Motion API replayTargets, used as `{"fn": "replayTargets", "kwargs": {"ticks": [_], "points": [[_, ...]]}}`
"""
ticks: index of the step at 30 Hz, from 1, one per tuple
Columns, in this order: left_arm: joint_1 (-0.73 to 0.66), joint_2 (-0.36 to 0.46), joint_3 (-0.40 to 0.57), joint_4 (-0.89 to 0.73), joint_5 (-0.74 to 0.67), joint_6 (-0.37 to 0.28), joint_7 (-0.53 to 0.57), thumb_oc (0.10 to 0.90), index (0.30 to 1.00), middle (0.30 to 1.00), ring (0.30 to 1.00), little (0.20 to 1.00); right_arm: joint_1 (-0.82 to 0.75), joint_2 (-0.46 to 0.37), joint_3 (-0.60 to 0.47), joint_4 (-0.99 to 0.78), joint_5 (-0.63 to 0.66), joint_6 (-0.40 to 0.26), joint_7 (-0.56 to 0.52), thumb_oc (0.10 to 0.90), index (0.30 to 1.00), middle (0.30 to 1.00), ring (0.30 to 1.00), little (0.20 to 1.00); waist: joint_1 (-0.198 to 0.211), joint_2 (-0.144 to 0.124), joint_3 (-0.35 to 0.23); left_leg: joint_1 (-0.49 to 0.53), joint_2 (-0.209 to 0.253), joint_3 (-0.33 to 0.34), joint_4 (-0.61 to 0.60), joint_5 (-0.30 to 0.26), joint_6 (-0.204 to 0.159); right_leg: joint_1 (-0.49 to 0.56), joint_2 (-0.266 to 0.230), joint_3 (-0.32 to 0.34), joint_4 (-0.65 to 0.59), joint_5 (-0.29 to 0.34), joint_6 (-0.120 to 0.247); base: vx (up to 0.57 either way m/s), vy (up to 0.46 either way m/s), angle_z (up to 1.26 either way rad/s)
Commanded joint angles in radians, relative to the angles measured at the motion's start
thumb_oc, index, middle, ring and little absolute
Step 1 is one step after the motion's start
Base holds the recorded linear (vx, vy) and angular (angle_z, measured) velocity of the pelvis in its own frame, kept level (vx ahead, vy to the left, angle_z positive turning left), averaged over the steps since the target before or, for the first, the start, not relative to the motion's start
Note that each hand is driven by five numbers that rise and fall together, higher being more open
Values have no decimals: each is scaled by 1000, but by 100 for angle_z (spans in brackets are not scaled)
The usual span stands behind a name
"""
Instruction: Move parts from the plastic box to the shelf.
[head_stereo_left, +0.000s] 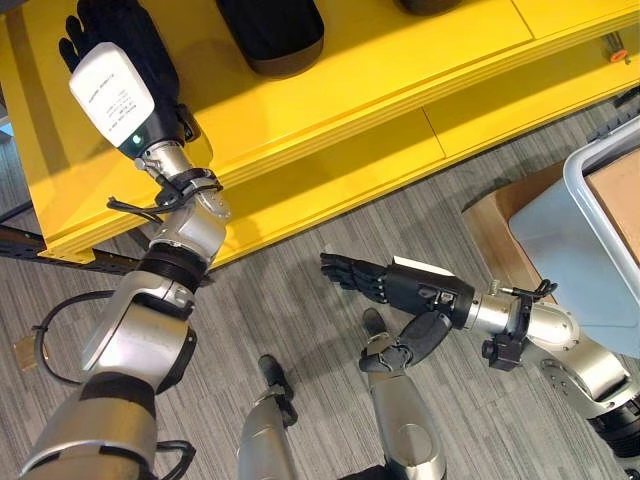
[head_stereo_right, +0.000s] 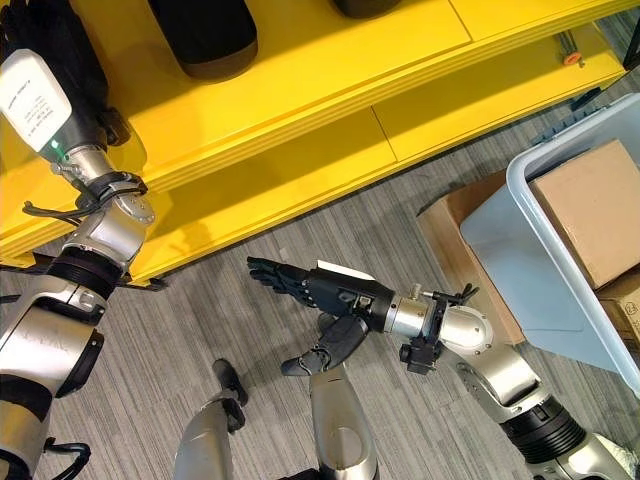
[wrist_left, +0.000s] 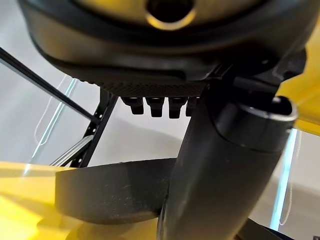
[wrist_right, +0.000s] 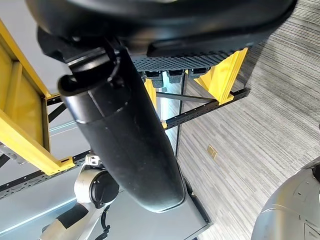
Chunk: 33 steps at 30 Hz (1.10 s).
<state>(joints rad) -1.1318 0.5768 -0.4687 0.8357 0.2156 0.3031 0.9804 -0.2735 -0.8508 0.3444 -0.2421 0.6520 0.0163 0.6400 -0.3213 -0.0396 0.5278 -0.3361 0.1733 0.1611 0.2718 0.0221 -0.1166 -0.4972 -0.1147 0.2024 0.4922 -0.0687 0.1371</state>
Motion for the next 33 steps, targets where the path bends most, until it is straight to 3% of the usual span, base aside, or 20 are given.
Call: {"fn": "replayTargets", "kwargs": {"ticks": [1,27,33], "points": [[-38,126,3,-97,127,-58,87,900,1000,1000,1000,1000,-14,48,-8,-100,97,-105,2,900,1000,1000,1000,1000,7,-45,-65,9,-30,40,39,-108,114,46,88,-120,31,-121,-156,0,0,0],[21,131,-17,-122,152,-66,-49,900,1000,1000,1000,1000,-5,65,-17,-107,78,-101,-3,900,1000,1000,1000,1000,16,-33,-58,13,-36,38,37,-103,115,55,80,-128,19,-112,-152,0,0,0],[54,151,10,-166,139,-123,17,900,1000,1000,1000,1000,6,66,-21,-106,71,-104,-9,900,1000,1000,1000,1000,24,-26,-61,18,-40,34,33,-103,114,62,75,-131,15,-114,-152,0,0,0]]}}
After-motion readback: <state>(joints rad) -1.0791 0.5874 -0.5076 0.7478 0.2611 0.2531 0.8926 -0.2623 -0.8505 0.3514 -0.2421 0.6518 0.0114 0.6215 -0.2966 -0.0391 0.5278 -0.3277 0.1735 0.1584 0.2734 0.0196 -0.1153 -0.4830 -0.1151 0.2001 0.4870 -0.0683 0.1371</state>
